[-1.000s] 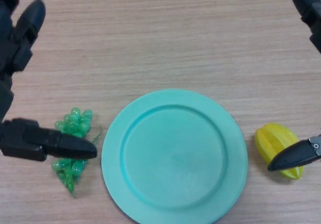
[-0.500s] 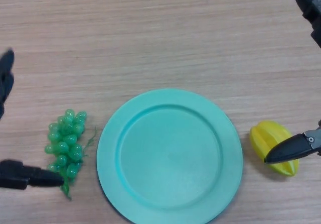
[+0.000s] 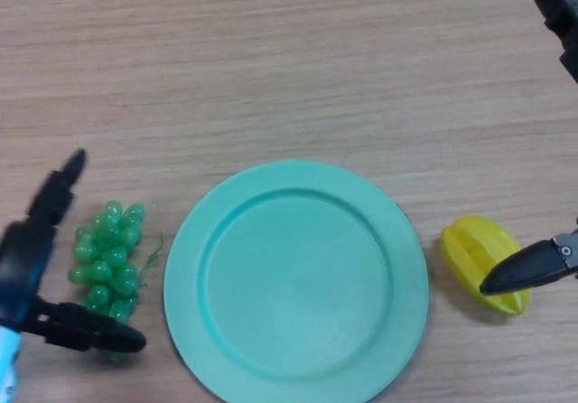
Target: Pick up the green grapes and place it on the plate
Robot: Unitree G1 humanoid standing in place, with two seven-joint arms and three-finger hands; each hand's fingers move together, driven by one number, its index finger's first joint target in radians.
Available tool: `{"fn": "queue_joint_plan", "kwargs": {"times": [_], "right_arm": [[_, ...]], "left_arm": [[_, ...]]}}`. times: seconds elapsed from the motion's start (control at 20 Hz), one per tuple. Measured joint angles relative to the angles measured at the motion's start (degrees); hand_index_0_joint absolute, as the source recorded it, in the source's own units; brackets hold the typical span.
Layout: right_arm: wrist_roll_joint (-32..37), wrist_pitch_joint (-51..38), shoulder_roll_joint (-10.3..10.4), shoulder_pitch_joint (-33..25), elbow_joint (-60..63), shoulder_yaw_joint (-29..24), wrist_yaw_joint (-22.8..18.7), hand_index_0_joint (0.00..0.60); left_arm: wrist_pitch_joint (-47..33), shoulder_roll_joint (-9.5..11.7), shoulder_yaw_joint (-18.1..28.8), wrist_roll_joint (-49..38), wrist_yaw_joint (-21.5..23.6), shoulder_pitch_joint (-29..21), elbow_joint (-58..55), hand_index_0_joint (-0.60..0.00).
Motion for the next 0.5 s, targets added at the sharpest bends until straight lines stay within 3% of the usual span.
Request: {"fn": "queue_joint_plan", "kwargs": {"times": [0.15,0.2,0.25,0.4,0.45,0.5], "right_arm": [[0.1,1.17,0.84,0.19,0.01,-1.58,0.61,0.0],[0.1,1.2,0.84,0.29,0.01,-2.07,0.65,0.0],[0.1,1.2,0.83,0.33,0.01,-2.65,0.66,0.0],[0.12,1.2,0.79,0.38,0.01,-2.74,0.65,0.0],[0.33,1.2,0.38,0.6,0.01,-2.75,0.53,0.0],[0.33,1.2,-0.04,0.93,0.01,-2.75,0.43,0.0]], "left_arm": [[-3.57,0.61,-2.33,6.94,5.22,-2.38,5.86,0.0],[-3.86,1.21,-3.19,8.97,6.68,-2.85,7.32,-0.05],[-3.86,1.26,-3.16,9.66,6.76,-2.85,7.67,-0.2],[-5.97,1.44,-3.14,11.9,8.61,-2.78,7.85,-0.55],[-8.86,1.82,-3.21,13.84,9.67,-2.54,8.01,-0.6],[-10.53,2.32,-3.33,14.94,10.02,-2.44,8.0,-0.6]]}}
